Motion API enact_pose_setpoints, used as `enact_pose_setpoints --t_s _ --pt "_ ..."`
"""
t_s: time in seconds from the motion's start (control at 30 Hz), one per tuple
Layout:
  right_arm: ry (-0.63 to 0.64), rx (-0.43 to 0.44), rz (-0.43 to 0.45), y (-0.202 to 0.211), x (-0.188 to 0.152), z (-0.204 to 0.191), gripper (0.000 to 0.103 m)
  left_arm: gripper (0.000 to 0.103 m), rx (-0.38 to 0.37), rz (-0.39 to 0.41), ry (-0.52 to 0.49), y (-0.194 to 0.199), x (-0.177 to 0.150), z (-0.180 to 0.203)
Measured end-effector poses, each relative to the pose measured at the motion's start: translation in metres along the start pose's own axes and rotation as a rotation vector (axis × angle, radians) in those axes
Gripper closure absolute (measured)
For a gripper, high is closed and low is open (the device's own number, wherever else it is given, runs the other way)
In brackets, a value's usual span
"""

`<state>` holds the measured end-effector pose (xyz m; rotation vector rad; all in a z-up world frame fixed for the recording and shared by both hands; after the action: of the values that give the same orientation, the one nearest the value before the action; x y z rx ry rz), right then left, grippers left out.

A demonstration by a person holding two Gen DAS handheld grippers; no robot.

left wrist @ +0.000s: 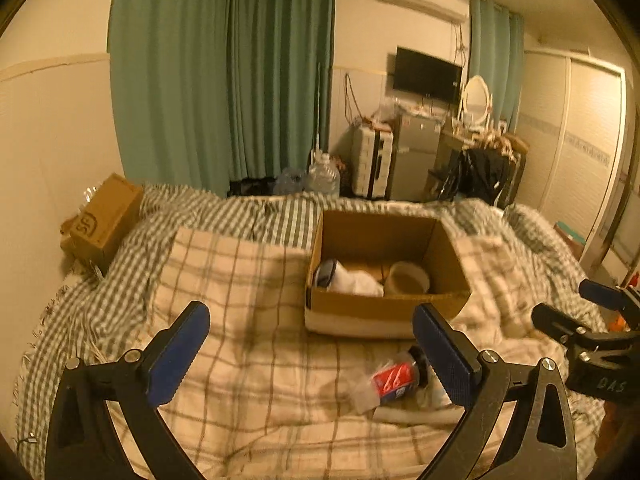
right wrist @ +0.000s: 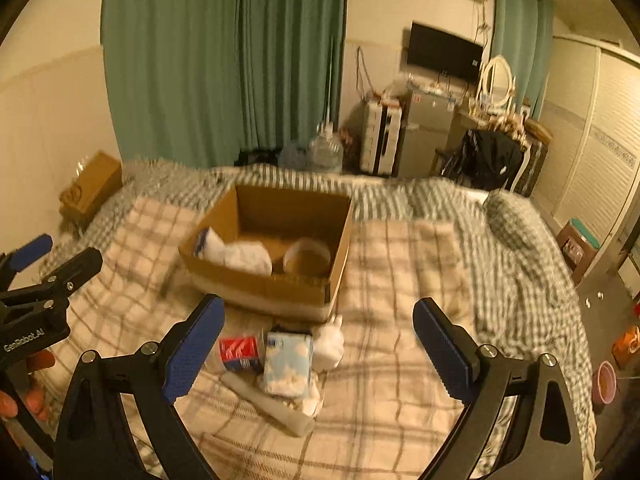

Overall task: Organize objects
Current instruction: 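Grasp the blue tissue pack with the right gripper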

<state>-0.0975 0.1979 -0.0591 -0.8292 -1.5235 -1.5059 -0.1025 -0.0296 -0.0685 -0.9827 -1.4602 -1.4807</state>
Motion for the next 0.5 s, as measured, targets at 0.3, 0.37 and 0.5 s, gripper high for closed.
enact_pose_setpoints --t_s 0.3,0.37,0.5 --pt "0.019 0.014 -0.168 -0.057 -0.069 -0.012 0.008 0.0 -0.012 -0.131 0.026 -0.037 -0.058 0.001" --pt "0.028 0.014 -0.205 -0.07 -0.083 -0.015 0.008 0.0 -0.004 -0.168 0.024 -0.045 -0.07 0.0" --pt "0.04 0.017 -0.282 -0.093 -0.108 -0.021 0.008 0.0 0.0 -0.23 0.033 -0.058 -0.088 -0.001"
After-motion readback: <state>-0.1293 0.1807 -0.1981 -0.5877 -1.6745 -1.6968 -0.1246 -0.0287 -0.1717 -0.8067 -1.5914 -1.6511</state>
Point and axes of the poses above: each gripper's, at about its wrist camera, not at the fingertips, and y roughly against the way its jaws point, z to its right, x to its top, the point moved 9 cm from there along -y, roughly the way its jaws point, and after that the axes turned 14 degrees about z, right-handed, at the moved point
